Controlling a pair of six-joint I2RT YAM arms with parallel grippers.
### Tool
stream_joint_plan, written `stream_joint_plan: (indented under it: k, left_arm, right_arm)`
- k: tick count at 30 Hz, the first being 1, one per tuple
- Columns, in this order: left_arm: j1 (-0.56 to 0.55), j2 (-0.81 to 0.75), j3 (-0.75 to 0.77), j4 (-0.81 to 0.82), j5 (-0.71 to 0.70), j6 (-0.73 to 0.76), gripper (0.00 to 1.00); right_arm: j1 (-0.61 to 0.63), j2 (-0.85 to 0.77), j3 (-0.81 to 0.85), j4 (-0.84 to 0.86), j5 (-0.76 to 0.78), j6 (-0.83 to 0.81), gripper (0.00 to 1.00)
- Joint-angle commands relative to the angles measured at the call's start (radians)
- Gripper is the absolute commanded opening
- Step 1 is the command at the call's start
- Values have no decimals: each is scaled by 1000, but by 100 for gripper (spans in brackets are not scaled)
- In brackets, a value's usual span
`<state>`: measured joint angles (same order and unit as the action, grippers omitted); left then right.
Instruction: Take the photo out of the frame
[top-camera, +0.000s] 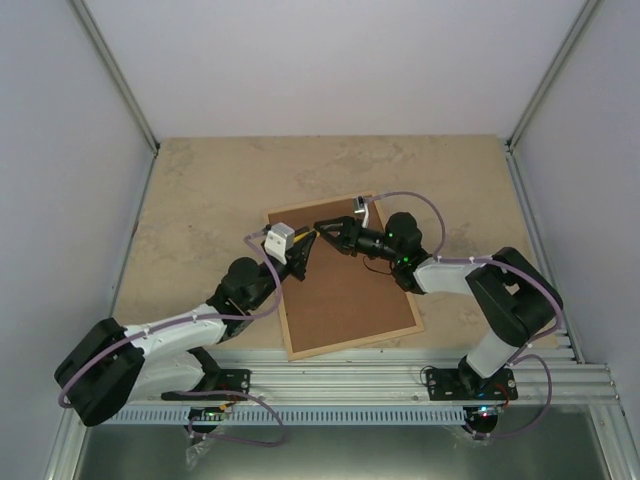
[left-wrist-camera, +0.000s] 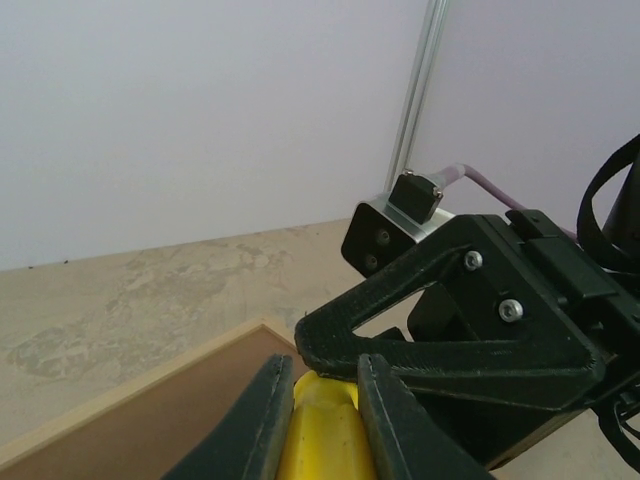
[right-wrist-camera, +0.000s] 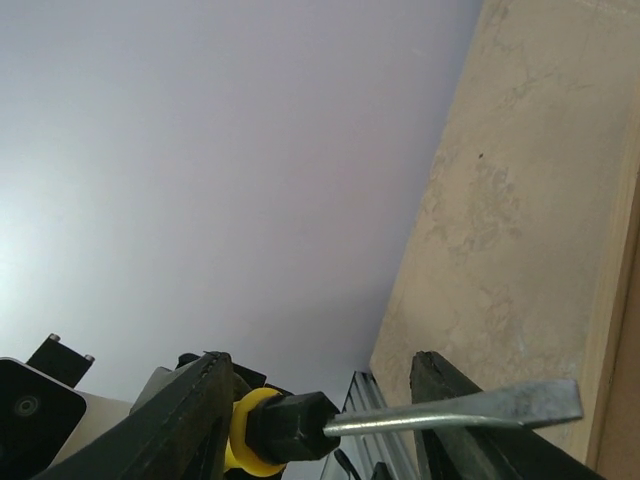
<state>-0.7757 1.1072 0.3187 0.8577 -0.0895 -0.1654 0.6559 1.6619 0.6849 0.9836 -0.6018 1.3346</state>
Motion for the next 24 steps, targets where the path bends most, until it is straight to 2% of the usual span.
stream_joint_plan:
  k: [1,10,15,20,24]
  left_arm:
    - [-19,17,-4,72,34,19,0]
    - [-22,80,-14,87,28,10,0]
    - [-23,99,-7,80,53,-14,1]
    - [-23,61,-5,30,32,-32,14]
    - [-22,17,0,-32,1,-58,24]
  right_arm:
    - [8,5,8,62,5,23,48]
    - [8,-12,11,69,-3,26,27]
    - [-2,-27,13,25,3,-15,10]
    - [-38,-44,13,-40,-17,-91,1]
    - [-76,-74,36,-159,-48,-243,0]
